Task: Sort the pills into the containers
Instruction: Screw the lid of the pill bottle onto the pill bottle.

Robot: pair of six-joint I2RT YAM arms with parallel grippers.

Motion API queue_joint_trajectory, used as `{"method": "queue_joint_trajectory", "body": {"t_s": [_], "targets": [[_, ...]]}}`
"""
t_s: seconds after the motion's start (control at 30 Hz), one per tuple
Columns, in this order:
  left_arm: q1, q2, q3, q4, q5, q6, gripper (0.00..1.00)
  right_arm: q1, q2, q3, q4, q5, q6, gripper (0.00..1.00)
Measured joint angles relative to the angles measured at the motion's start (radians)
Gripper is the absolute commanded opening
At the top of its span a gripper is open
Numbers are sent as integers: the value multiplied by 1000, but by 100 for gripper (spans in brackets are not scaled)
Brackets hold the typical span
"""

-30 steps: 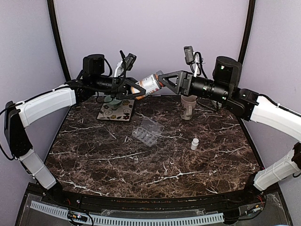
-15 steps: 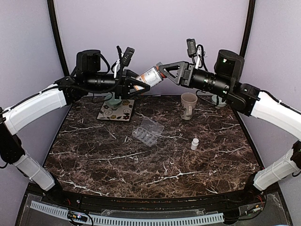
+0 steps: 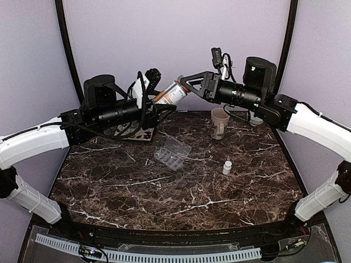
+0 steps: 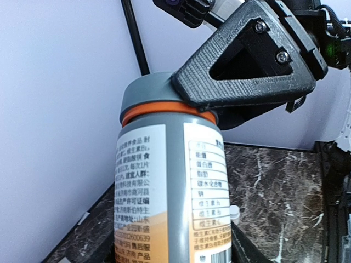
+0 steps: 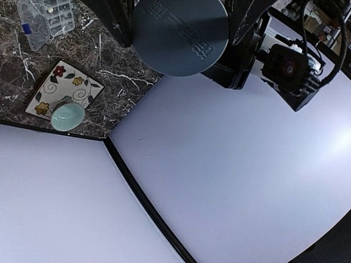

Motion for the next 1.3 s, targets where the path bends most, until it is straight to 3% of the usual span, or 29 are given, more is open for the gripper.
{"method": "queue_joint_trajectory", "body": {"t_s": [0.2, 0.4, 0.57, 0.73, 0.83, 0.97, 1.1, 1.17, 1.3], "targets": [[-112, -4, -89, 167, -326, 207, 0, -3, 11, 10, -12, 6, 24, 1], [-211, 65, -154, 461, -636, 496, 0, -5, 21, 27, -11, 20, 39, 0], [-256, 151, -181, 726, -792, 734, 0, -8, 26, 34, -7, 31, 50, 0], [-270, 181, -203, 856, -846, 859, 0, -8, 34, 41, -4, 24, 61, 1], [-275, 181, -207, 870, -853, 878, 0, -8, 33, 41, -4, 18, 63, 19], [-277, 180, -208, 868, -854, 879, 0, -7, 24, 31, 3, 18, 64, 58], [-285, 177, -211, 864, -829, 876, 0, -1, 6, 6, 5, 20, 64, 80], [-295, 175, -212, 862, -808, 875, 0, 10, -1, -20, 7, 19, 69, 87], [-306, 172, -217, 850, -778, 869, 0, 20, -36, -81, 13, 22, 66, 89]]}}
